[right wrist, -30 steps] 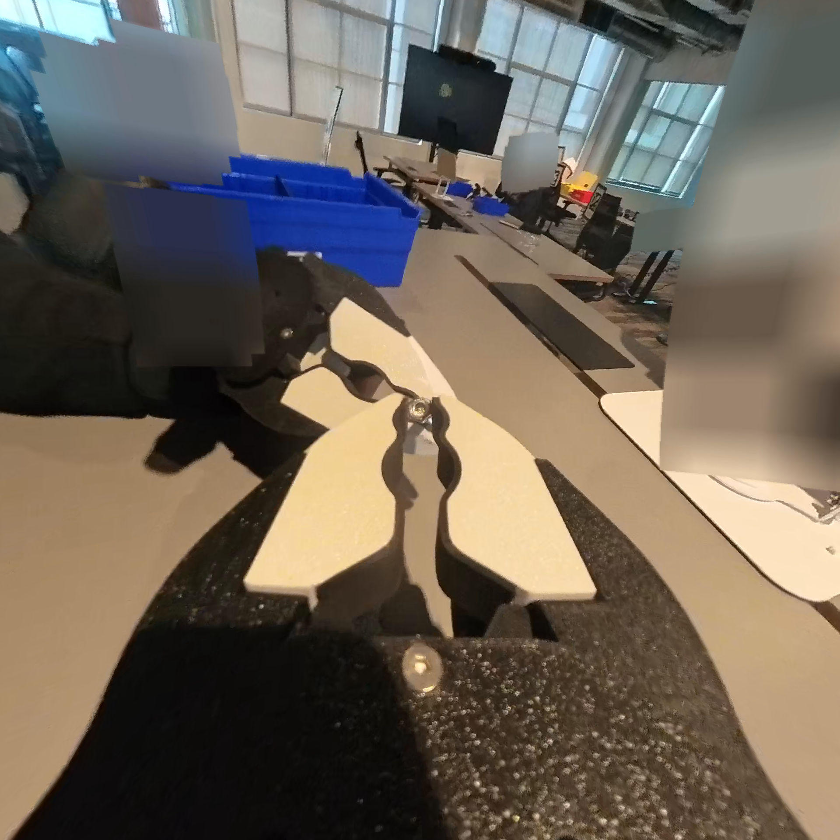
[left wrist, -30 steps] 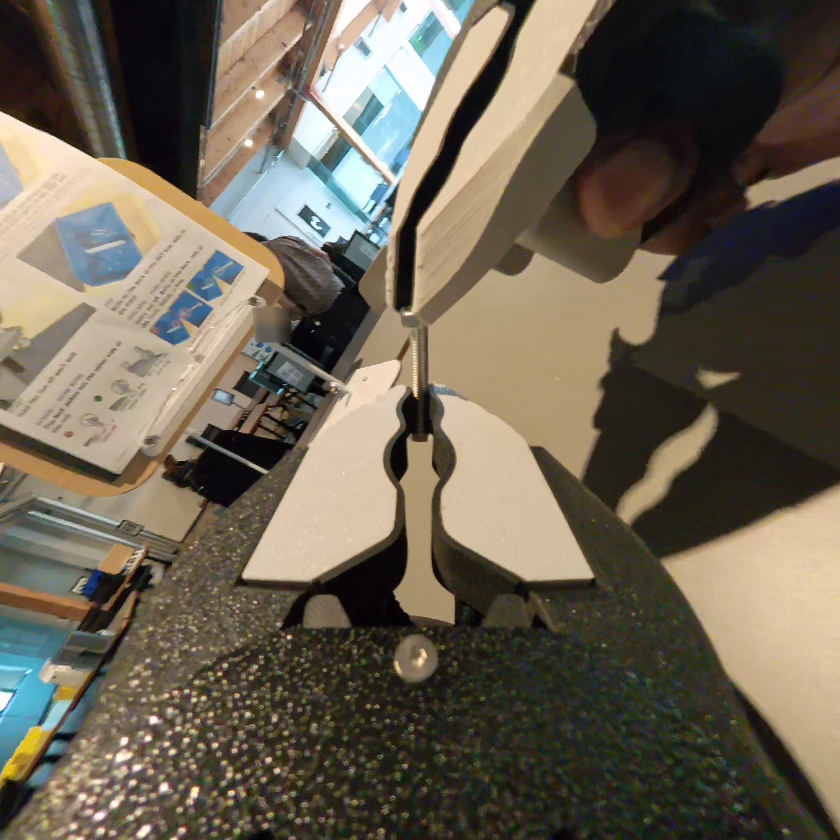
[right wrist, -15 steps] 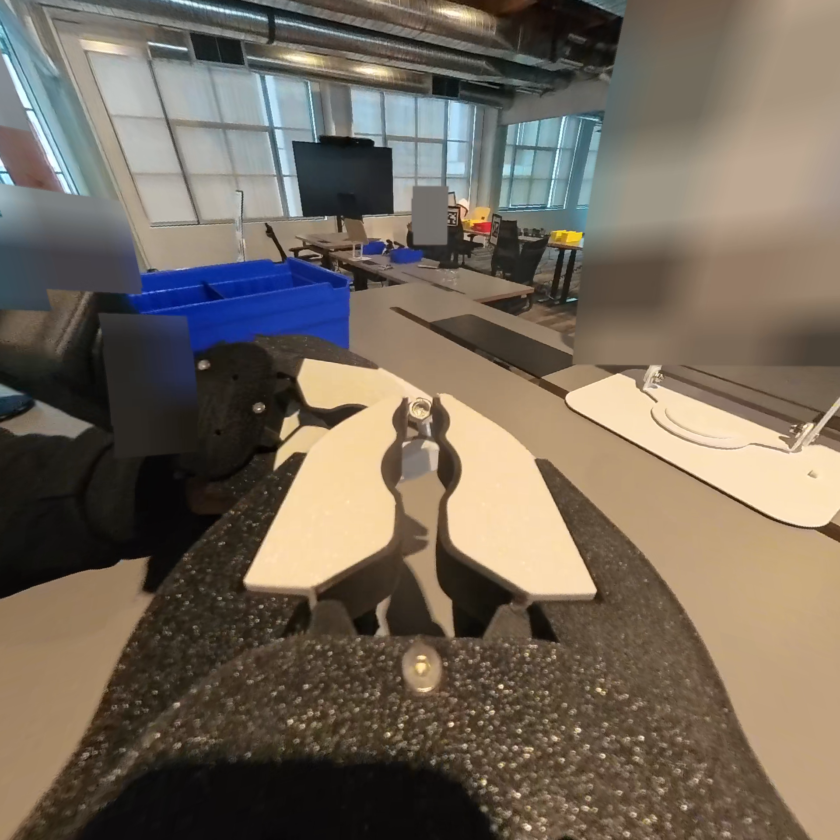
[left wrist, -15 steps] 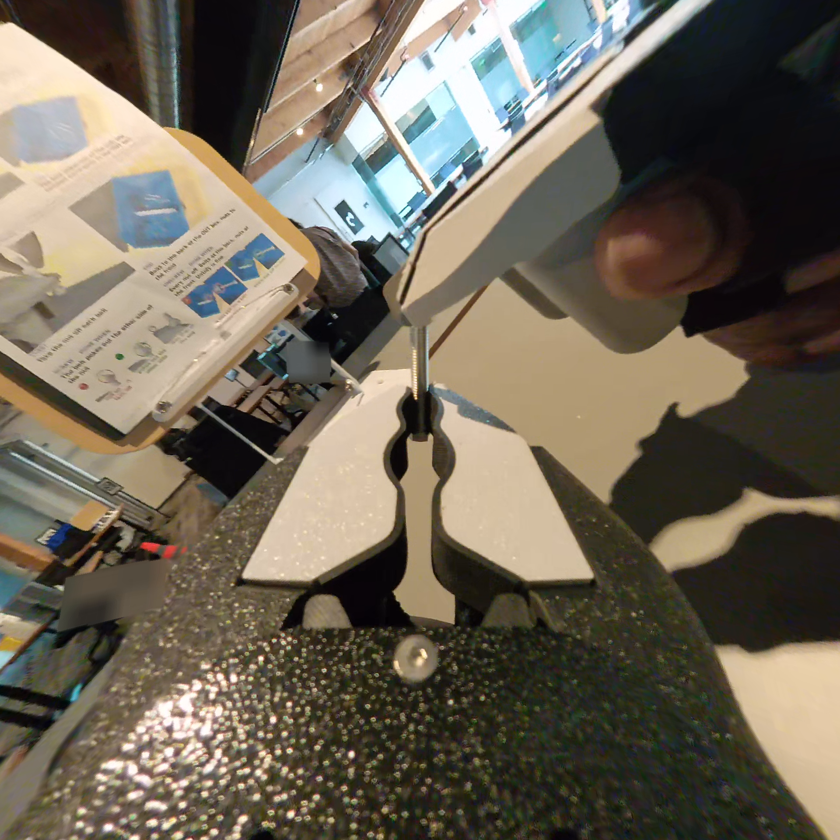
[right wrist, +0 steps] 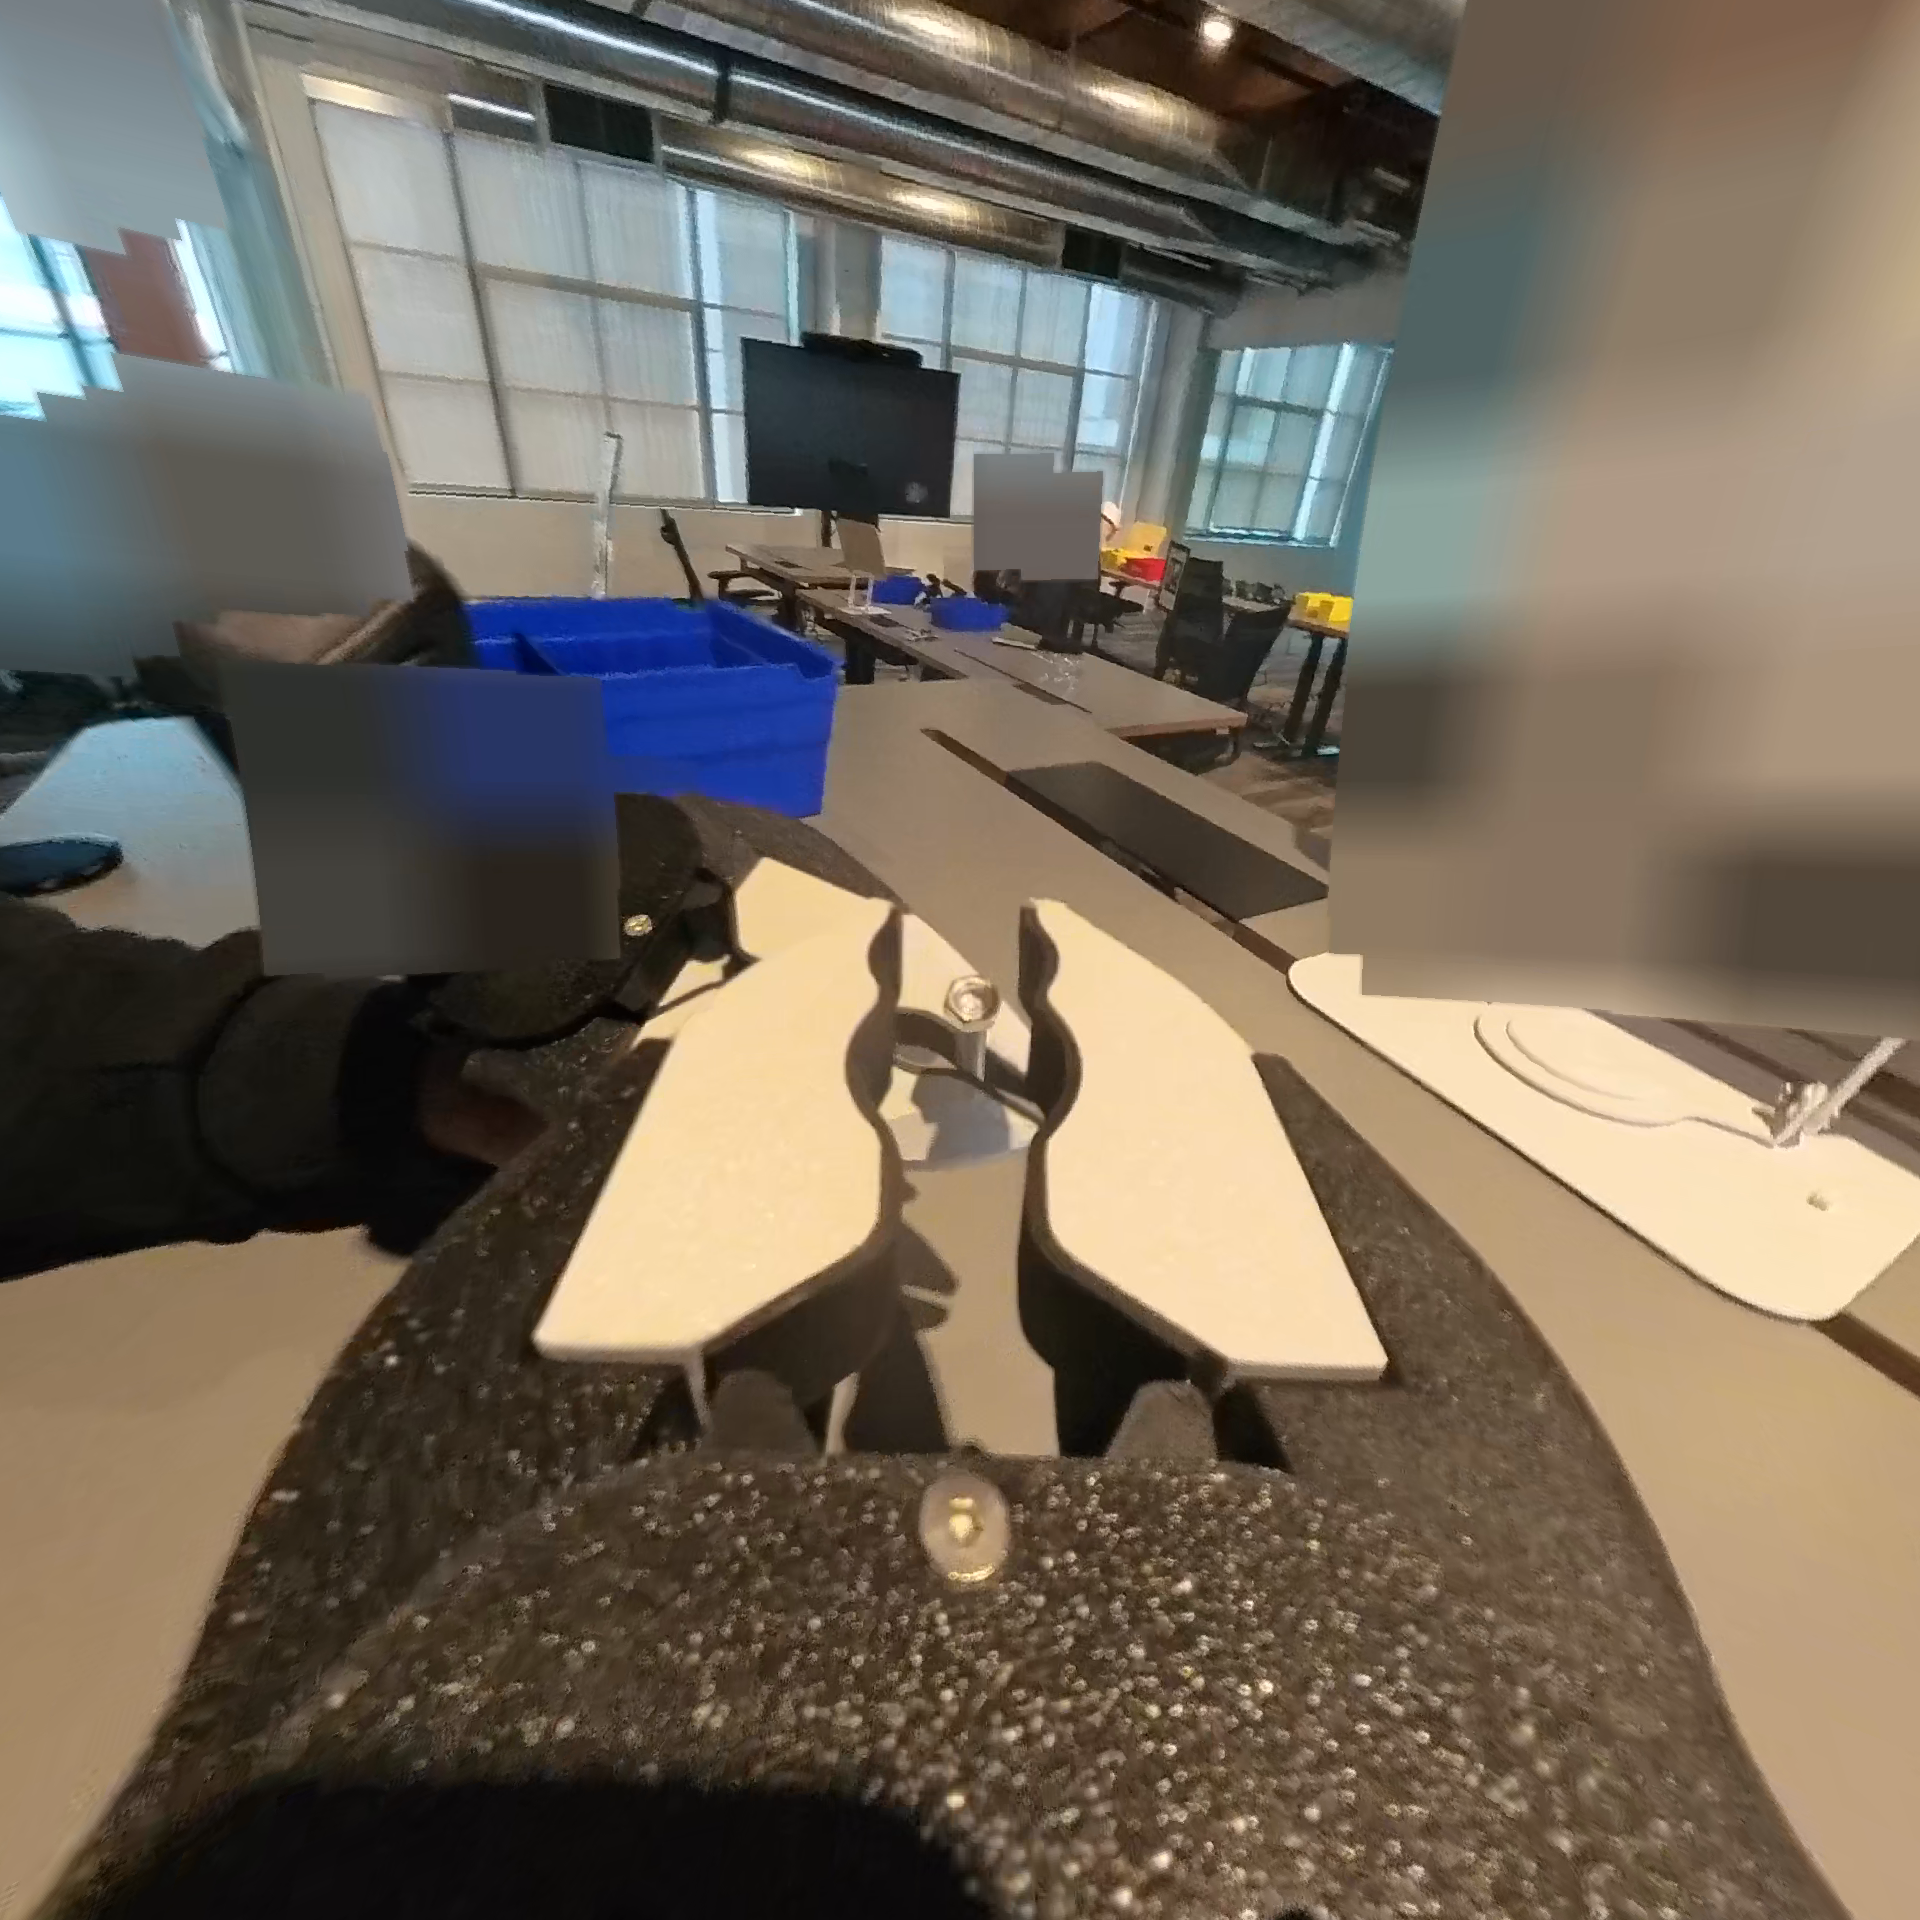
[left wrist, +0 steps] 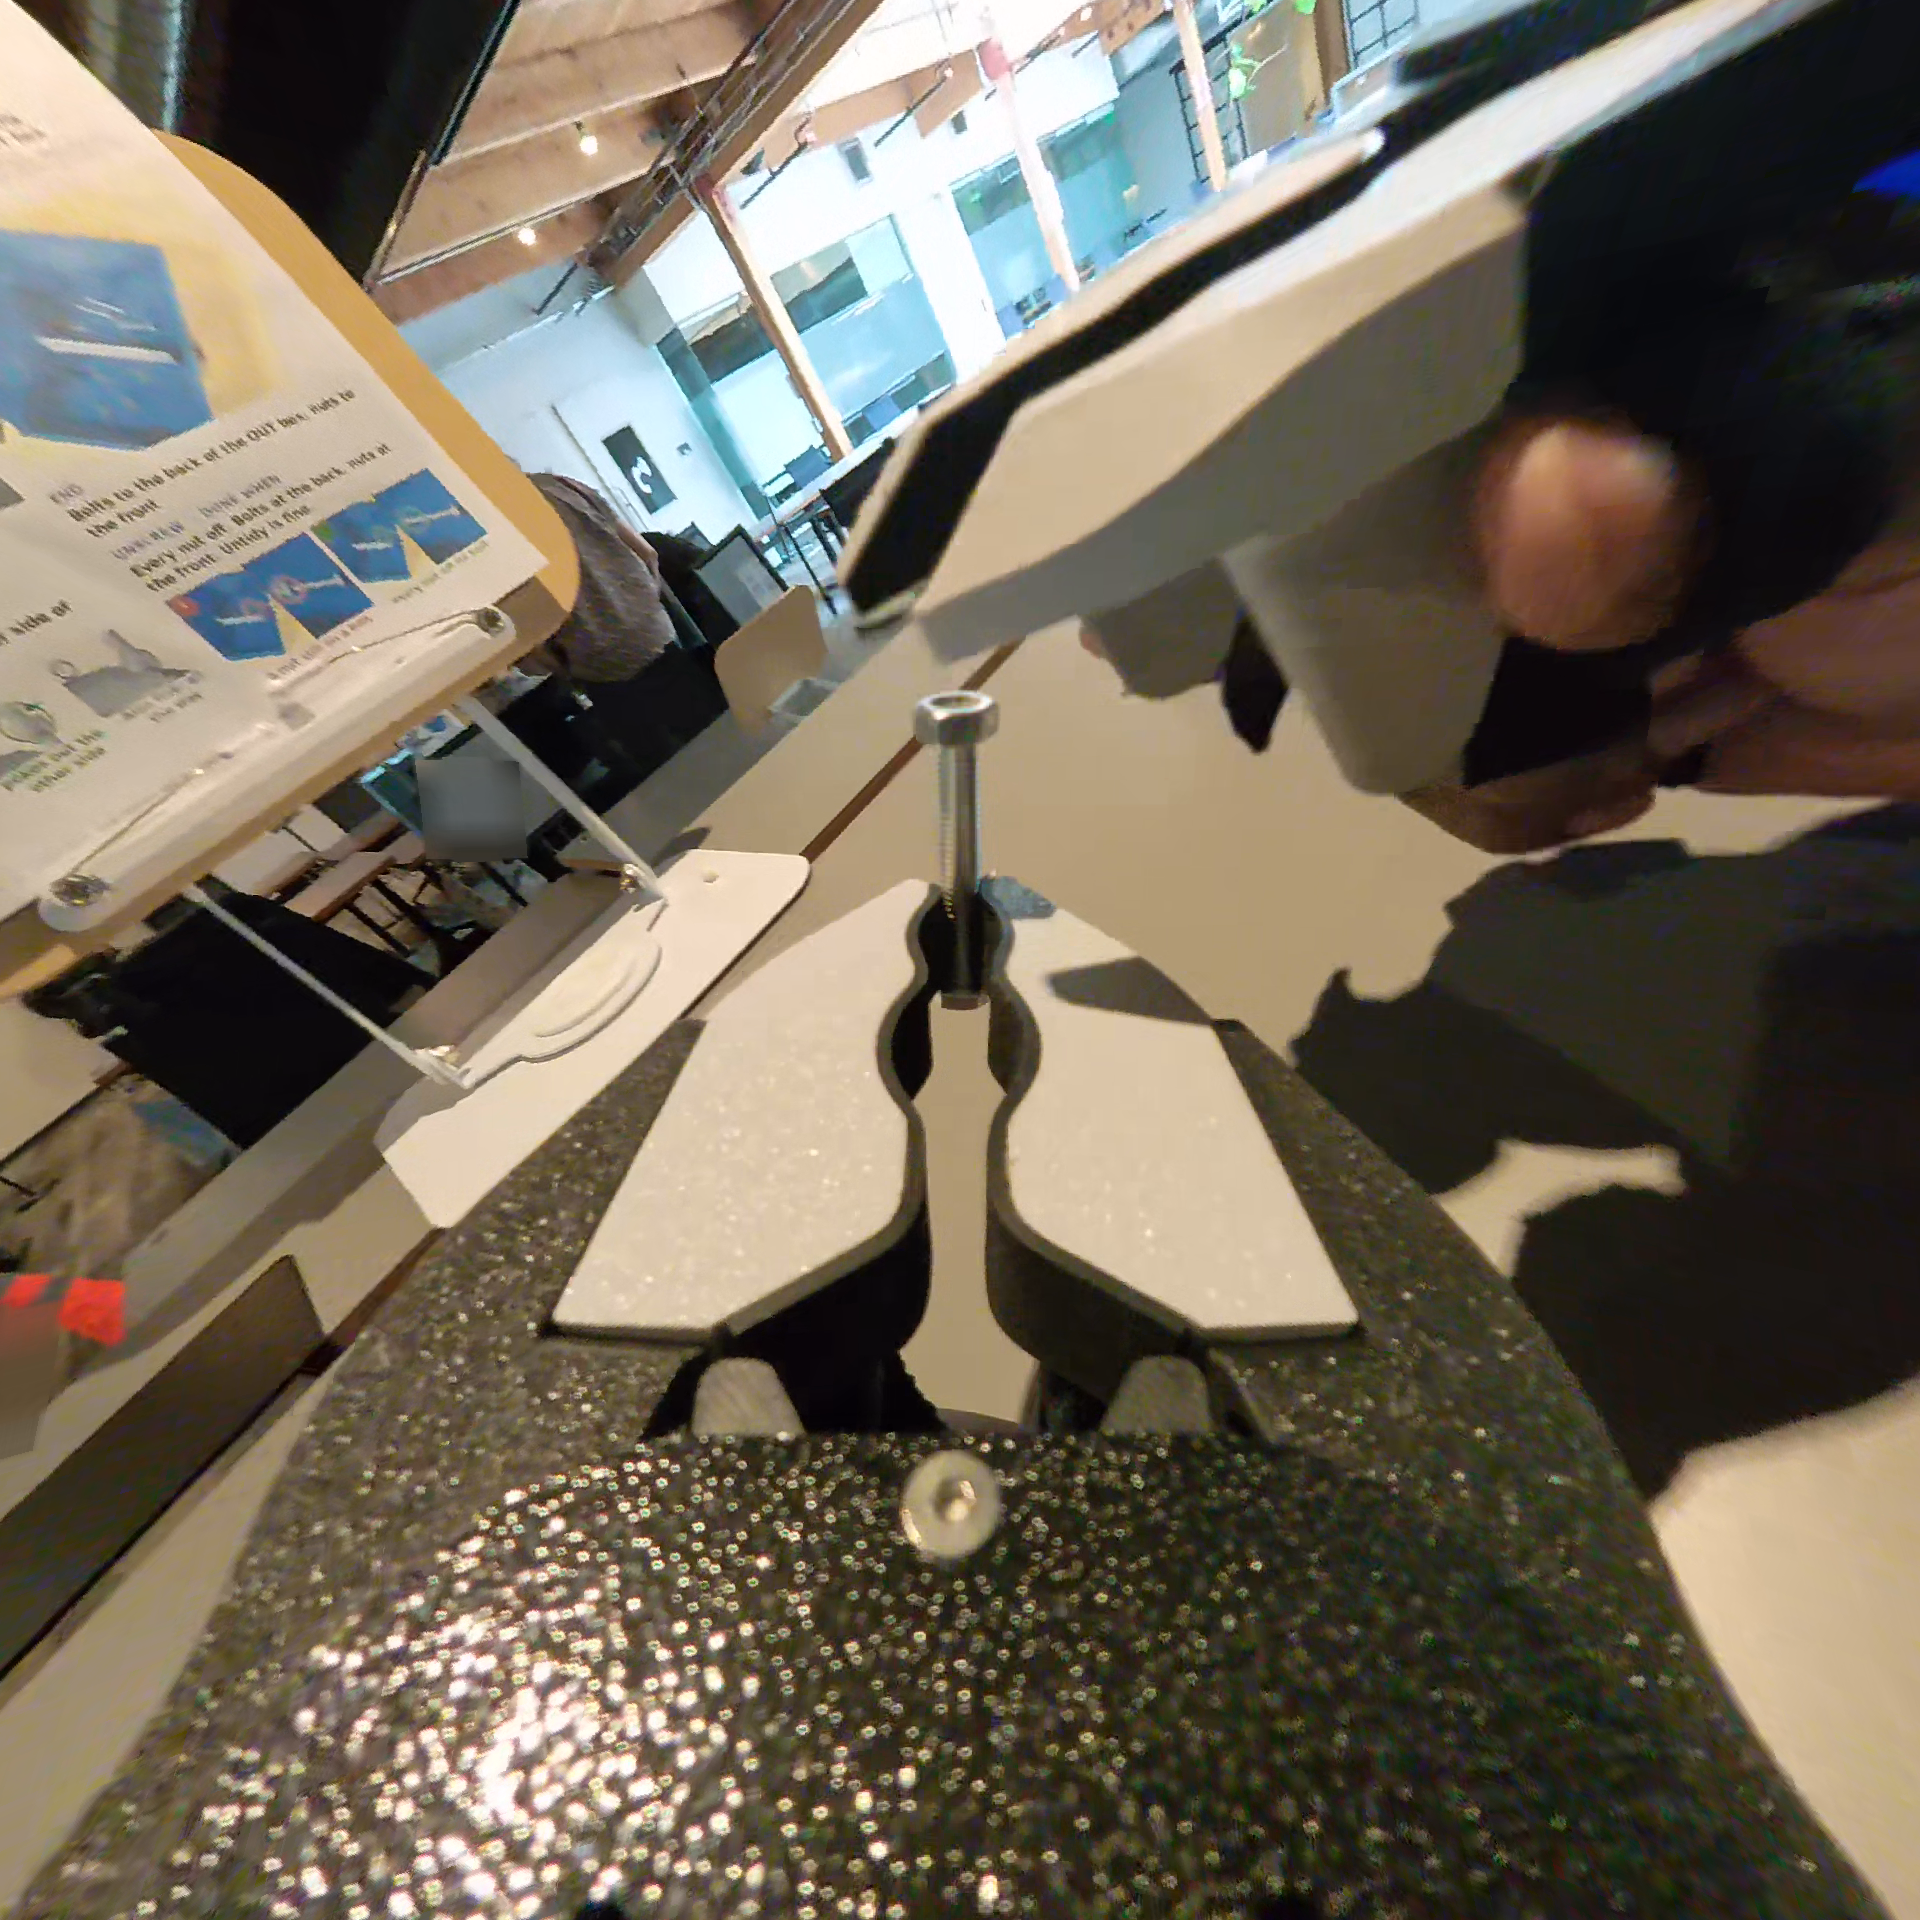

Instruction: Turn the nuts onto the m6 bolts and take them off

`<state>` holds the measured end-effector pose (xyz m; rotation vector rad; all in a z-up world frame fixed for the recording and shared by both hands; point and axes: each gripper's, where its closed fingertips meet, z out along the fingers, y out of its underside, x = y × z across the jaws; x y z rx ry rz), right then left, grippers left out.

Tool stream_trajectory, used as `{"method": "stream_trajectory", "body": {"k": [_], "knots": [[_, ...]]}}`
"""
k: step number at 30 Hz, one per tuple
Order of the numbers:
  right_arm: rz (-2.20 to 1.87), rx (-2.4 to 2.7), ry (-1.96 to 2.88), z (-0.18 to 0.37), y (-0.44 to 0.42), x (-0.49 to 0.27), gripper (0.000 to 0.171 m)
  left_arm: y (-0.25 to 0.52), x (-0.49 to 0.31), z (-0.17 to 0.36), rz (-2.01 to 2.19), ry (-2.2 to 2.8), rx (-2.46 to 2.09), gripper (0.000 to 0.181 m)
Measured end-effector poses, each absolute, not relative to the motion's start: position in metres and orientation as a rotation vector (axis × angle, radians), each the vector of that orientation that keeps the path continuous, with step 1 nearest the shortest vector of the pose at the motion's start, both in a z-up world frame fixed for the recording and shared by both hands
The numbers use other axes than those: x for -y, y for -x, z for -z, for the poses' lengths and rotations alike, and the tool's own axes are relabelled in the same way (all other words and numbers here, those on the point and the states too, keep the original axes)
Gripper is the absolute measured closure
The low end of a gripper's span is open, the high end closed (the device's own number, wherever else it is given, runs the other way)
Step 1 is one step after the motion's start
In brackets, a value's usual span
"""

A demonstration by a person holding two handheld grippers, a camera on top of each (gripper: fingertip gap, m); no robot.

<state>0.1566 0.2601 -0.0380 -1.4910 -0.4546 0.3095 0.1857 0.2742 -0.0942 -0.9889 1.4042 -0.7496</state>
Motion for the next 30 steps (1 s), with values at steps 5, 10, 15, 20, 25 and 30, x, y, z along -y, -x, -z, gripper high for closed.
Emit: {"method": "stream_trajectory", "body": {"k": [5,10,15,20,25,30], "knots": [[-0.281,0.714,1.527,0.047,-0.160,-0.245,0.147,-0.183,-0.275,0.097,0.762,0.965,-1.449,0.176],[-0.132,0.808,1.583,0.060,-0.169,-0.243,0.148,-0.182,-0.273,0.105,0.675,0.904,-1.529,0.176],[0.019,0.938,1.638,0.078,-0.170,-0.242,0.148,-0.182,-0.271,0.113,0.571,0.849,-1.599,0.176],[0.071,0.992,1.653,0.084,-0.170,-0.240,0.148,-0.182,-0.270,0.119,0.470,0.797,-1.655,0.176],[0.091,1.049,1.676,0.093,-0.166,-0.238,0.149,-0.182,-0.268,0.124,0.424,0.770,-1.691,0.176],[0.115,1.047,1.713,0.099,-0.164,-0.242,0.158,-0.182,-0.268,0.124,0.358,0.740,-1.701,0.176]]}}
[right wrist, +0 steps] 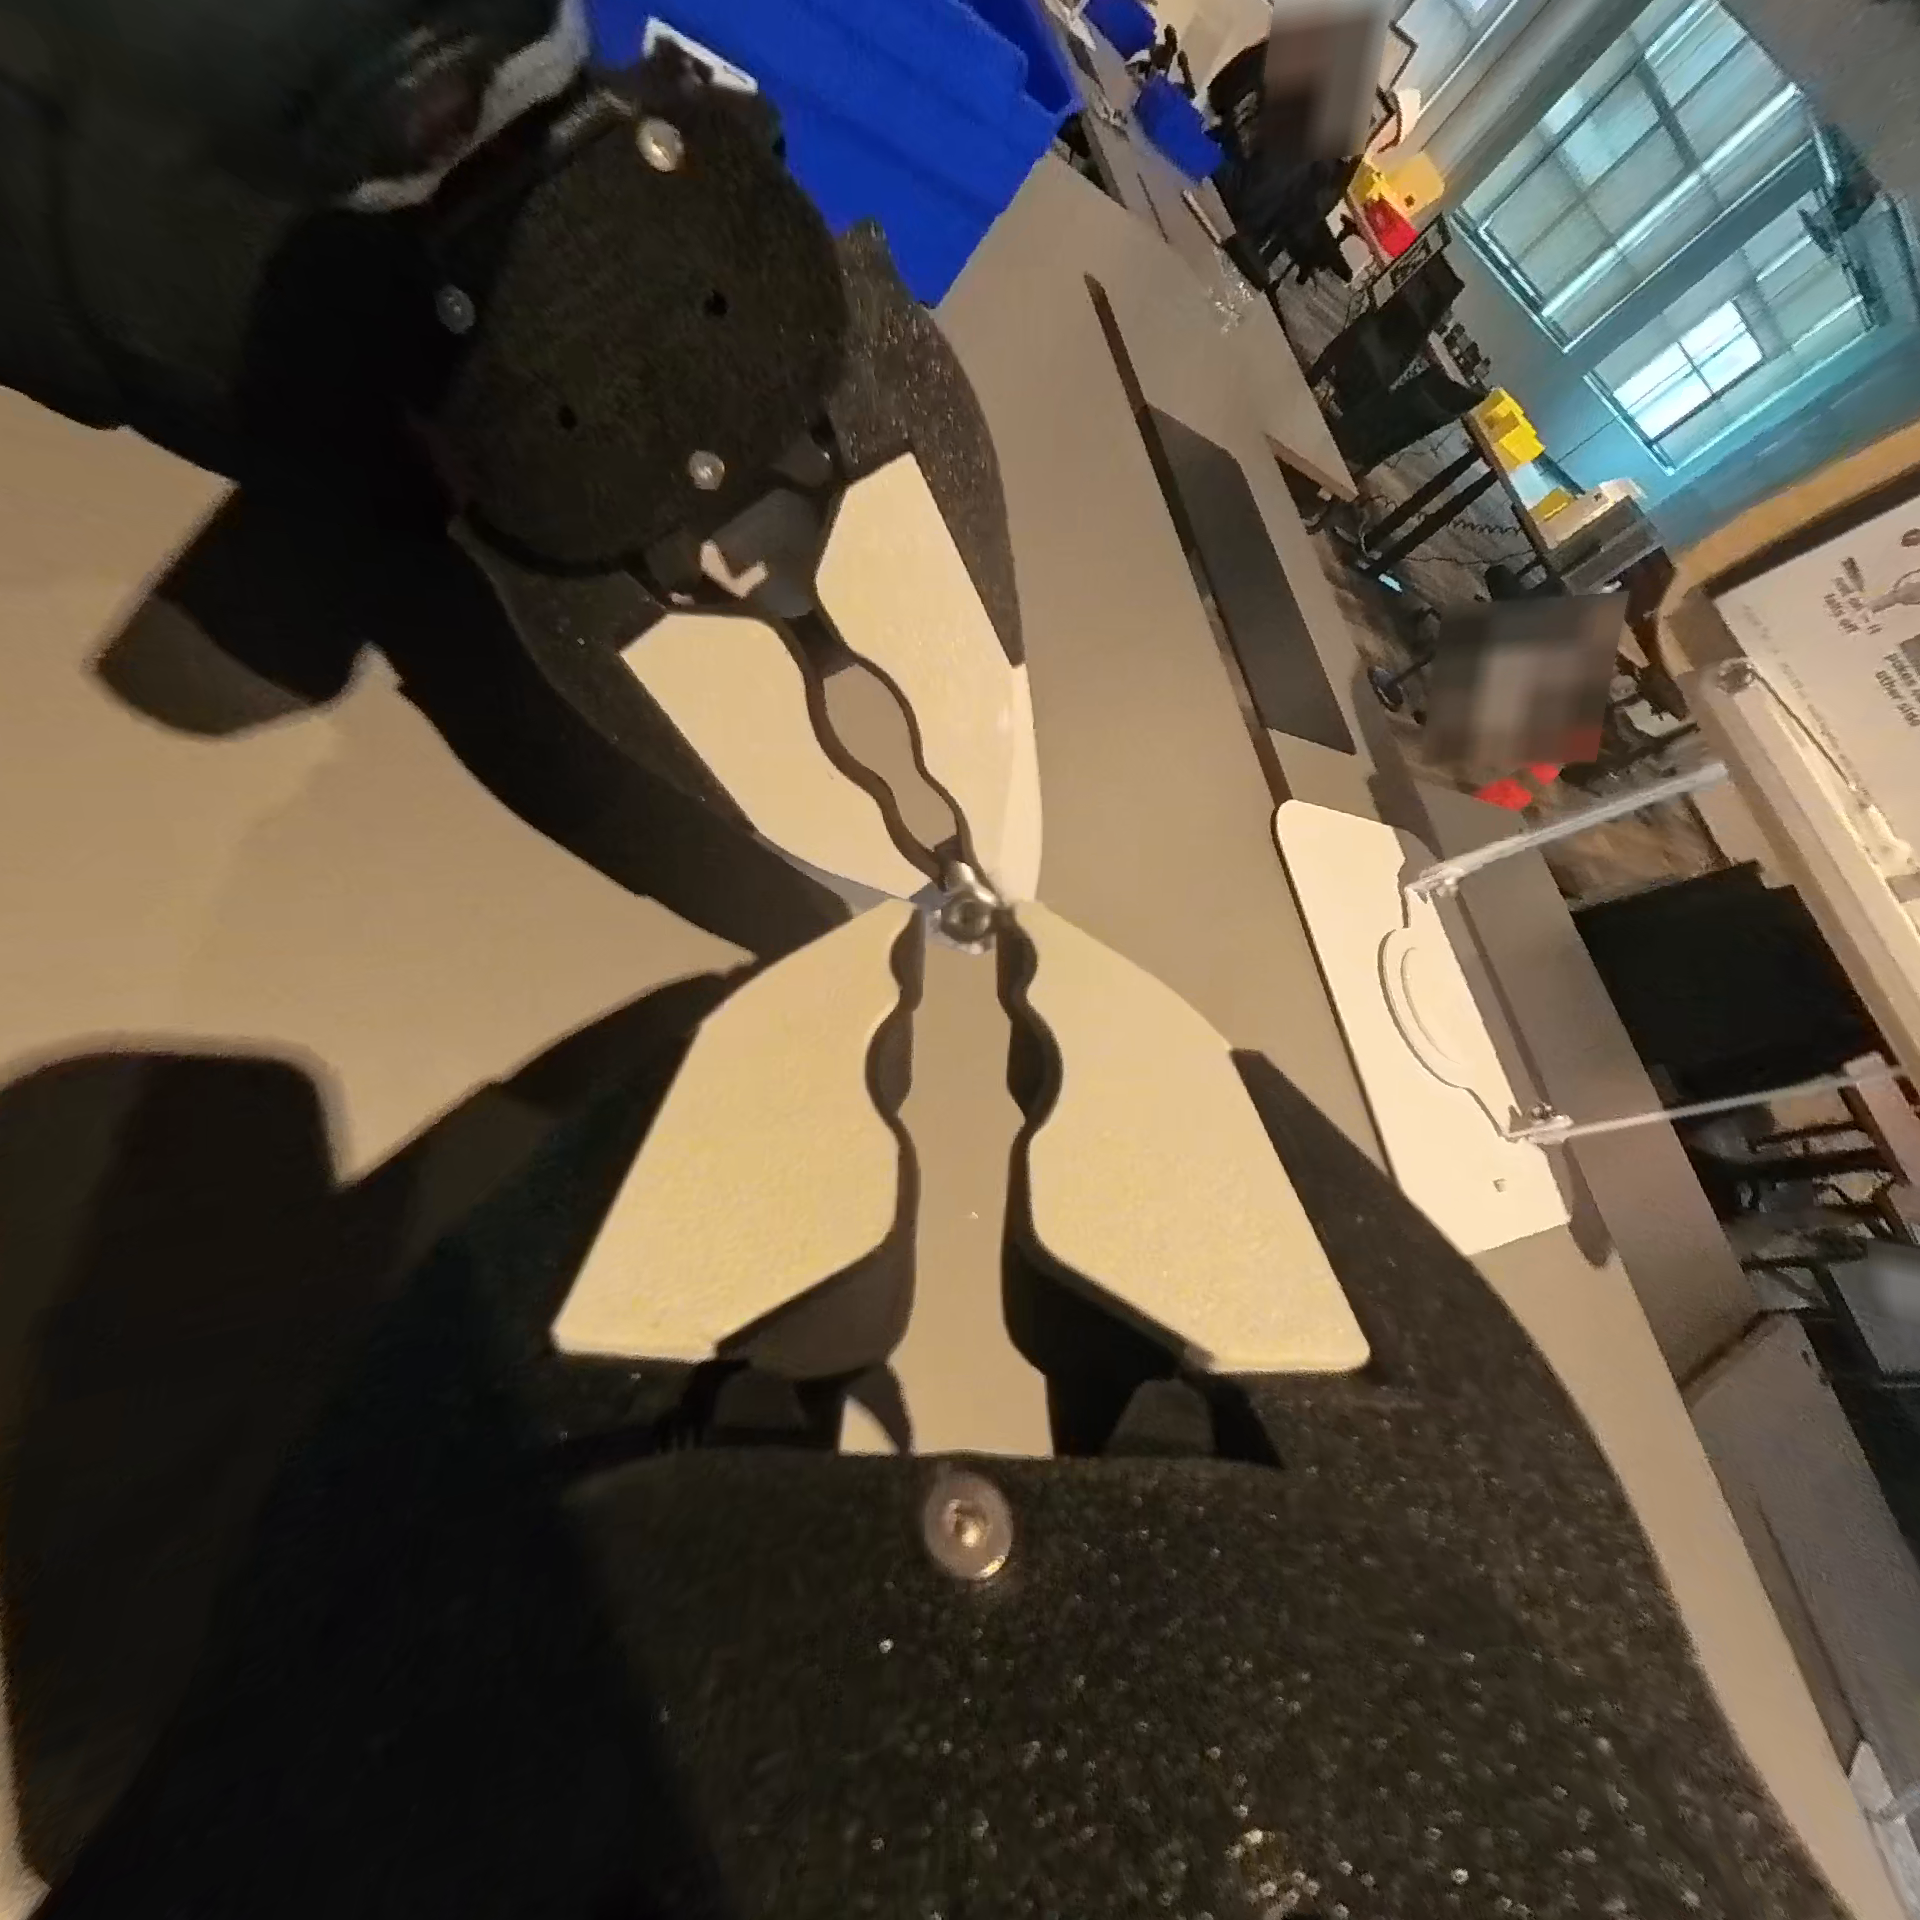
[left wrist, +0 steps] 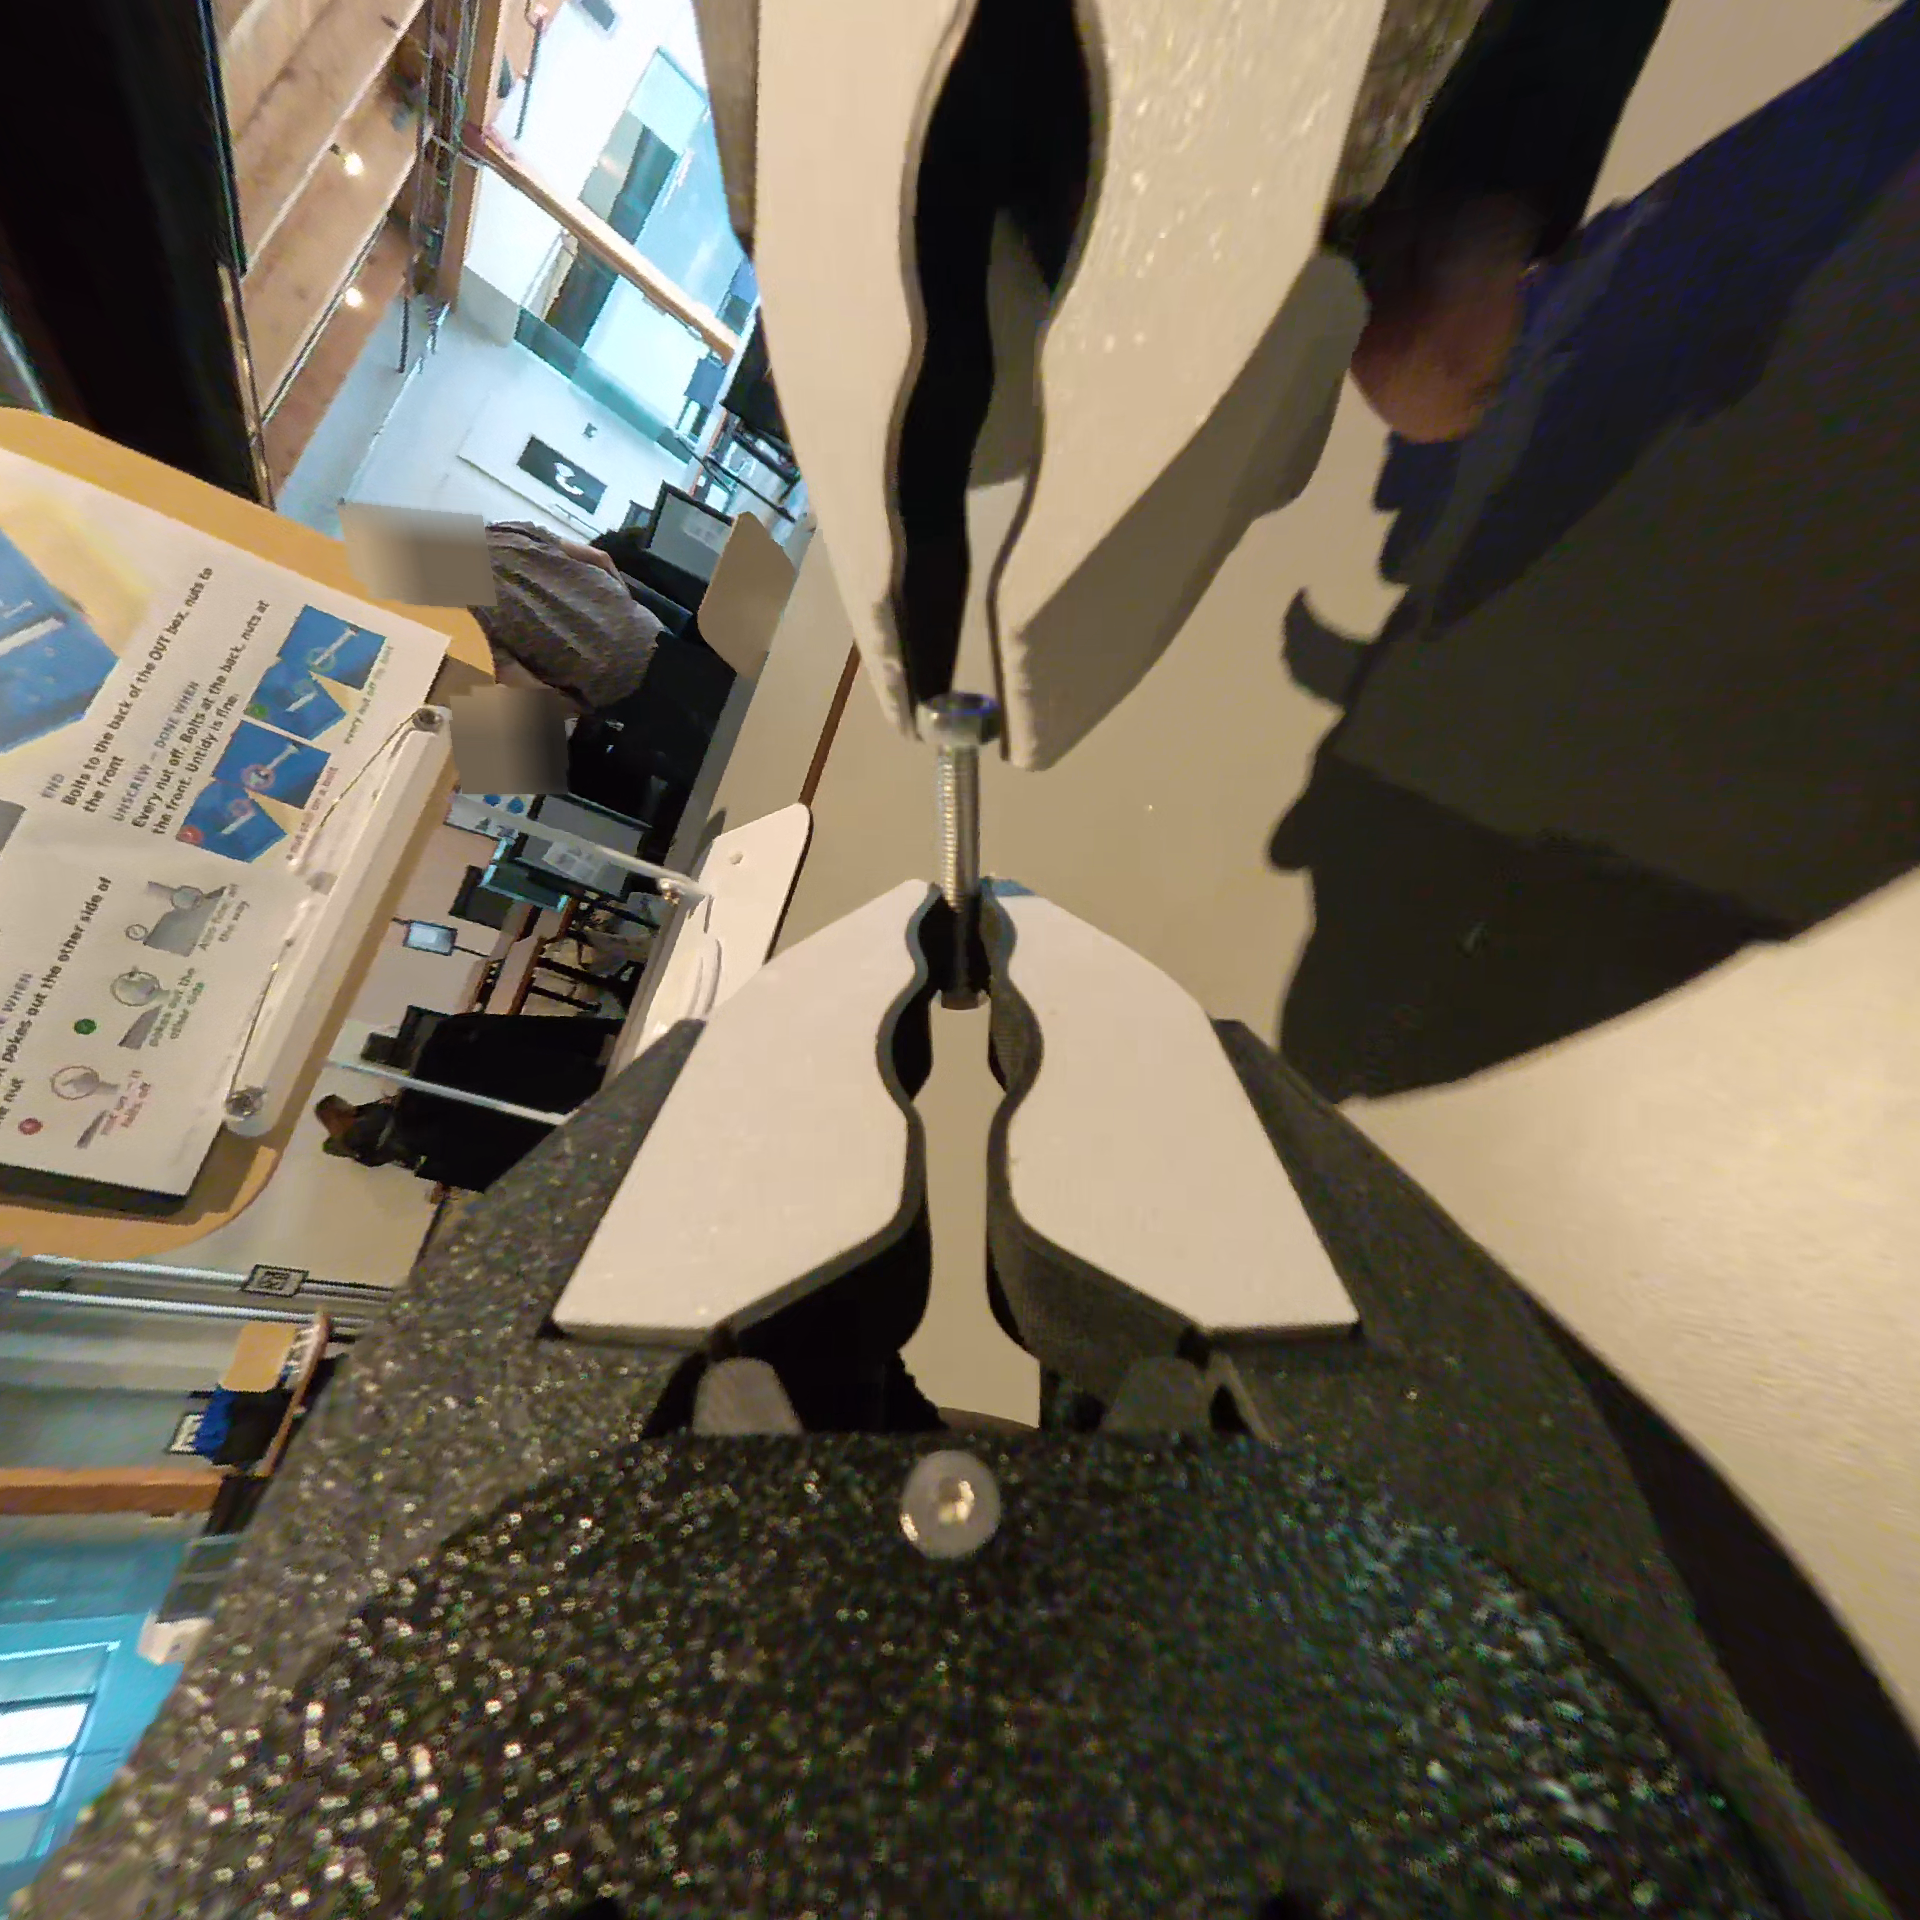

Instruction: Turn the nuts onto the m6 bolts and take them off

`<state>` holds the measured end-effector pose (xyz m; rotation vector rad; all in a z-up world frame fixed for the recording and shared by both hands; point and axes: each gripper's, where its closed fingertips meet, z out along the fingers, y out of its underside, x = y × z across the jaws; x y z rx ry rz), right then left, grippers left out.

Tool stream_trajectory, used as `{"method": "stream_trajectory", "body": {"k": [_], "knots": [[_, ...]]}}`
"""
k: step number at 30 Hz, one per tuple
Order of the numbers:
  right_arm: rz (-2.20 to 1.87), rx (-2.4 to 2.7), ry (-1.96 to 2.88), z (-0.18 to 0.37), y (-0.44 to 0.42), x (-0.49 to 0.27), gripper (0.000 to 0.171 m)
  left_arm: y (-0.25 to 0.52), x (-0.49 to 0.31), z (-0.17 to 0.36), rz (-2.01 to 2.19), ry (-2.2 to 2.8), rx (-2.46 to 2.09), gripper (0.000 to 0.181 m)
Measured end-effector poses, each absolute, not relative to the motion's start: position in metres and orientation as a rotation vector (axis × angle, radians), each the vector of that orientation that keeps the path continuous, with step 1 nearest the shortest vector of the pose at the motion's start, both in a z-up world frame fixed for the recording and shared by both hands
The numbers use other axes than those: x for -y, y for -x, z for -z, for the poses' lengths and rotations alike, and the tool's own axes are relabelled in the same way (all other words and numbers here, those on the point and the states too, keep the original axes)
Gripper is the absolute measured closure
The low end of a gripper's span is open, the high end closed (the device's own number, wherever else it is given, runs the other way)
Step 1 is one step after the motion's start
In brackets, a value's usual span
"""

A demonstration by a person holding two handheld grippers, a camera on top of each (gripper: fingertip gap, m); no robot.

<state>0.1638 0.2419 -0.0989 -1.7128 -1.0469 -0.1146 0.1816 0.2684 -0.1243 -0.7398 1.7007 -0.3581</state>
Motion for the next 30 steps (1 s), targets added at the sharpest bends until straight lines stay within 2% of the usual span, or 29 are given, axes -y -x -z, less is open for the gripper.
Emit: {"method": "stream_trajectory", "body": {"k": [6,17,21,24,30], "knots": [[0.038,0.885,1.815,0.100,-0.166,-0.253,0.161,-0.180,-0.282,0.121,0.196,0.740,-1.659,0.176],[-0.464,0.233,1.963,0.100,-0.168,-0.269,0.161,-0.178,-0.302,0.117,-0.004,0.769,-1.599,0.176],[-0.471,0.260,1.939,0.097,-0.168,-0.268,0.160,-0.180,-0.297,0.120,0.116,0.820,-1.606,0.176],[-0.428,0.316,1.925,0.094,-0.168,-0.268,0.145,-0.181,-0.293,0.125,0.215,0.870,-1.617,0.176],[-0.251,0.522,1.885,0.088,-0.174,-0.262,0.141,-0.181,-0.290,0.129,0.407,0.968,-1.625,0.176]]}}
